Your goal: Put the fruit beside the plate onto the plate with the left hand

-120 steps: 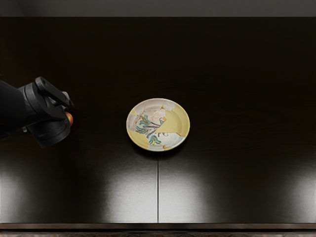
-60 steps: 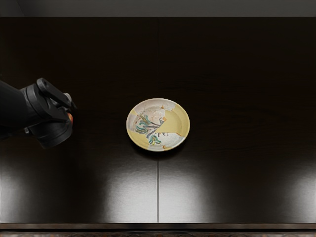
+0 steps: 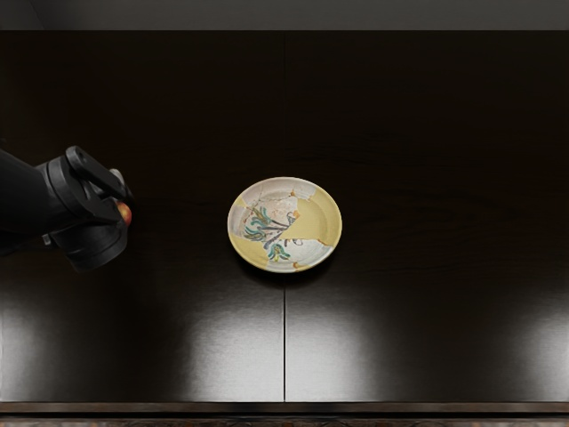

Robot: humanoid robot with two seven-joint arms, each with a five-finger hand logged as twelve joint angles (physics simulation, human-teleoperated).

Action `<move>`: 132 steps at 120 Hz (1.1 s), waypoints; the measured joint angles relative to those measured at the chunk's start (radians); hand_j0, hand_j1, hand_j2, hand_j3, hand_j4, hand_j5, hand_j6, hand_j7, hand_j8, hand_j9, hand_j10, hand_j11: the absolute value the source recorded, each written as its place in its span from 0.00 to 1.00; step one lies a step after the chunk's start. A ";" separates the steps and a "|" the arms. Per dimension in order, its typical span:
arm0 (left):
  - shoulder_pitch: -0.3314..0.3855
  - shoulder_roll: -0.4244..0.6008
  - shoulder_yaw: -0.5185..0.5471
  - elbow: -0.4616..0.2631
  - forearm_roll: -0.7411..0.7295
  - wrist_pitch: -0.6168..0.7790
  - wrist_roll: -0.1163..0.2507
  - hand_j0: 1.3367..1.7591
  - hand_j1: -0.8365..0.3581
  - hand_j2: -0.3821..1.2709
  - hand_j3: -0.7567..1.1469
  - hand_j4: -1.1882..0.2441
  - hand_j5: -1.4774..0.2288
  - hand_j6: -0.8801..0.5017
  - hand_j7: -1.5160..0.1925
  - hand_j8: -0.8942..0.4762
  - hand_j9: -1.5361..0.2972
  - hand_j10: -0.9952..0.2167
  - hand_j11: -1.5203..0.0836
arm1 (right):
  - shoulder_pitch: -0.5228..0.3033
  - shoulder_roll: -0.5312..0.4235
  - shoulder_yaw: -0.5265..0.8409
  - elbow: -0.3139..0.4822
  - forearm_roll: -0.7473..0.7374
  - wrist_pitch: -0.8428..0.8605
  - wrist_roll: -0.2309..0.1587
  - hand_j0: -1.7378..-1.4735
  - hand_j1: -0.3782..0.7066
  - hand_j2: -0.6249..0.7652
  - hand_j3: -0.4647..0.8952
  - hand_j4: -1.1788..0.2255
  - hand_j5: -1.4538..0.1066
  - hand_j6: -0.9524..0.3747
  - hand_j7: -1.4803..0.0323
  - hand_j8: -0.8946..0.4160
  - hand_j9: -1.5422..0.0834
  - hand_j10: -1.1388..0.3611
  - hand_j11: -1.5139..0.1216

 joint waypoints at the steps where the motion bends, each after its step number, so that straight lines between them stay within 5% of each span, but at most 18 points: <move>1: 0.000 0.000 0.000 0.000 0.000 0.000 0.000 0.76 0.54 0.29 0.40 0.51 0.52 0.31 0.54 0.32 0.52 0.45 0.58 | 0.000 0.000 0.000 0.000 0.000 0.000 0.000 0.30 0.05 0.45 0.34 0.83 0.92 0.70 0.96 0.67 0.94 0.75 0.91; 18: -0.006 0.000 0.001 -0.002 0.002 -0.039 0.003 0.75 0.44 0.29 0.40 0.40 0.43 0.30 0.44 0.33 0.41 0.33 0.46 | 0.000 0.000 0.000 0.000 0.000 0.000 0.000 0.30 0.05 0.45 0.34 0.83 0.92 0.70 0.96 0.67 0.94 0.75 0.91; 28: -0.020 0.000 0.003 -0.004 0.005 -0.099 0.006 0.74 0.41 0.31 0.40 0.32 0.37 0.33 0.40 0.38 0.34 0.35 0.38 | 0.000 0.000 0.000 0.000 0.000 0.000 0.000 0.30 0.05 0.45 0.34 0.83 0.92 0.70 0.96 0.67 0.94 0.75 0.91; 39: -0.079 0.000 0.003 -0.009 0.002 -0.185 0.005 0.74 0.40 0.45 0.40 0.29 0.30 0.31 0.35 0.39 0.29 0.31 0.32 | 0.000 0.000 0.000 0.000 0.000 0.000 0.000 0.30 0.05 0.45 0.34 0.83 0.92 0.70 0.96 0.67 0.94 0.75 0.91; 51: -0.161 0.031 -0.004 -0.020 -0.001 -0.310 0.003 0.75 0.37 0.49 0.40 0.28 0.24 0.36 0.29 0.41 0.26 0.32 0.28 | 0.000 0.000 0.000 0.000 0.000 0.000 0.000 0.30 0.05 0.45 0.34 0.83 0.92 0.70 0.96 0.67 0.94 0.75 0.91; 88: -0.184 0.208 -0.194 -0.027 0.001 -0.480 0.010 0.75 0.34 0.52 0.40 0.28 0.13 0.45 0.22 0.46 0.20 0.36 0.24 | 0.000 0.000 0.000 0.000 0.000 0.000 0.000 0.30 0.05 0.45 0.34 0.83 0.92 0.70 0.96 0.67 0.94 0.75 0.91; 98: -0.201 0.249 -0.234 -0.029 0.000 -0.501 0.010 0.75 0.33 0.60 0.40 0.27 0.14 0.42 0.21 0.43 0.20 0.35 0.23 | 0.000 0.000 0.000 0.000 0.000 0.000 0.000 0.30 0.05 0.45 0.34 0.83 0.92 0.70 0.96 0.67 0.94 0.75 0.91; 132: -0.209 0.273 -0.380 -0.025 0.030 -0.563 0.015 0.75 0.38 0.53 0.40 0.27 0.12 0.42 0.21 0.43 0.21 0.26 0.23 | 0.000 0.000 0.000 0.000 0.000 0.000 0.000 0.30 0.05 0.45 0.34 0.83 0.92 0.70 0.96 0.67 0.94 0.75 0.91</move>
